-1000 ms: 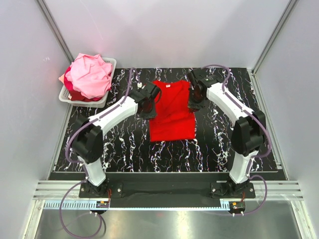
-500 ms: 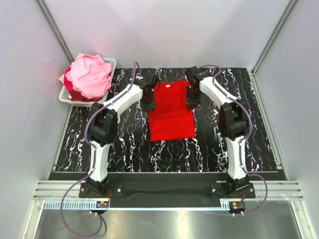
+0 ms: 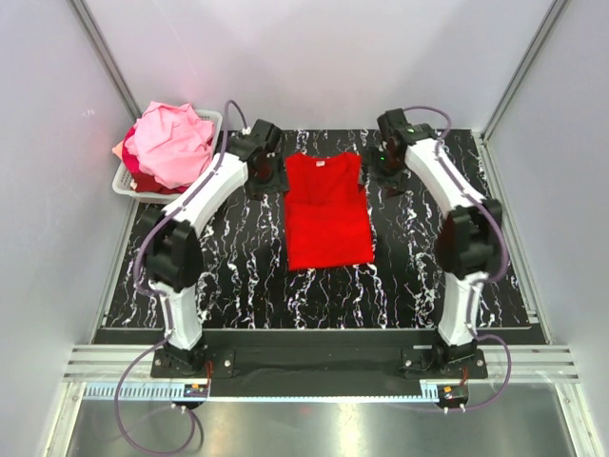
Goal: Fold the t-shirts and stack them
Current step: Fold the tshirt
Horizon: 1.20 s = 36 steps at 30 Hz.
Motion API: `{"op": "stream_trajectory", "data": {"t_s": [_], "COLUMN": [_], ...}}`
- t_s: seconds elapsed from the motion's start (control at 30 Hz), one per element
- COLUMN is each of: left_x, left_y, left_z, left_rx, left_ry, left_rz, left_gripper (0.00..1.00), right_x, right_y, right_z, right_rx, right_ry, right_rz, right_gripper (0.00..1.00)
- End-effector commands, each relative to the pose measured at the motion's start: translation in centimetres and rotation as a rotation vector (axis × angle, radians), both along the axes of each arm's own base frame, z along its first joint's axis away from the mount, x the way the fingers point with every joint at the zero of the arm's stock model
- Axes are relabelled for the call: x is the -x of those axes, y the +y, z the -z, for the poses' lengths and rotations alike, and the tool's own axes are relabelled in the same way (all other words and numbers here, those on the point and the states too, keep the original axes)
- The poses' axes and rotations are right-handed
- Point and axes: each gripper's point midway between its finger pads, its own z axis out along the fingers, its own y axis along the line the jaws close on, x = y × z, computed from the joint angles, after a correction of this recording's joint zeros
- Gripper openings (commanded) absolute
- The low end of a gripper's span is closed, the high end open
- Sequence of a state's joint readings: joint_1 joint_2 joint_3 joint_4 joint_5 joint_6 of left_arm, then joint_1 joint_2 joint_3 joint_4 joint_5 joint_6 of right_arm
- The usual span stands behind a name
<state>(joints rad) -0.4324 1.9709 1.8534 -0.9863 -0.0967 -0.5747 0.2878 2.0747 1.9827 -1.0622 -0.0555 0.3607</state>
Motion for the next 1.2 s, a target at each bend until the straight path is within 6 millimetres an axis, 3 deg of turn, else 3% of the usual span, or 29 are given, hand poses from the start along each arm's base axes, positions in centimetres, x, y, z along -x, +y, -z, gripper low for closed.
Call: {"op": "stream_trajectory", "data": {"t_s": [0.0, 0.03, 0.07, 0.1, 0.13, 0.17, 0.3, 0.33, 0.37, 0.57, 0.7, 0.8, 1.17], "left_x": [3.3, 4.8, 5.9, 6.9, 8.3, 9.0, 11.6, 11.9, 12.9, 13.9, 14.0, 14.1, 14.8], "left_y": [-0.6, -1.4, -1.5, -2.2, -2.6, -2.8, -3.7, -4.7, -4.6, -5.2, -5.0, -4.7, -3.2], "left_z": [-1.6, 0.5, 0.0, 0.4, 2.3, 2.1, 5.0, 5.1, 6.6, 8.6, 9.1, 9.4, 11.0], "left_rx": [0.093, 0.124, 0.155, 0.192, 0.198, 0.209, 0.237, 0.274, 0.269, 0.269, 0.248, 0.233, 0.19], "left_ry": [-0.065, -0.044, -0.066, -0.057, -0.042, -0.058, -0.033, -0.04, -0.011, 0.006, 0.003, 0.005, 0.024], "left_rz": [0.01, 0.038, 0.04, 0.062, 0.076, 0.08, 0.103, 0.116, 0.116, 0.111, 0.107, 0.101, 0.031], "left_gripper": [0.65, 0.64, 0.64, 0.64, 0.64, 0.64, 0.64, 0.64, 0.64, 0.64, 0.64, 0.64, 0.62], "right_x": [3.8, 4.9, 5.5, 7.7, 8.1, 10.0, 12.7, 13.1, 13.6, 13.4, 12.9, 13.0, 13.2], "right_y": [0.4, 0.4, 0.5, 0.3, 0.6, 0.4, 0.4, 0.5, 0.7, 0.9, 1.1, 0.8, -0.2], "right_z": [-1.0, -1.8, -1.2, 1.0, 0.7, 2.7, 5.5, 6.1, 6.9, 9.3, 10.9, 11.7, 12.3], "right_rx": [-0.096, -0.124, -0.14, -0.149, -0.175, -0.185, -0.214, -0.223, -0.235, -0.233, -0.232, -0.214, -0.185], "right_ry": [-0.037, -0.054, -0.053, 0.014, -0.014, 0.042, 0.096, 0.11, 0.127, 0.161, 0.185, 0.199, 0.18], "right_rz": [-0.006, 0.002, 0.002, 0.011, 0.006, 0.003, 0.001, 0.0, -0.006, -0.003, 0.001, 0.017, 0.067], "right_gripper": [0.84, 0.84, 0.83, 0.83, 0.82, 0.81, 0.76, 0.75, 0.74, 0.65, 0.62, 0.54, 0.31]}}
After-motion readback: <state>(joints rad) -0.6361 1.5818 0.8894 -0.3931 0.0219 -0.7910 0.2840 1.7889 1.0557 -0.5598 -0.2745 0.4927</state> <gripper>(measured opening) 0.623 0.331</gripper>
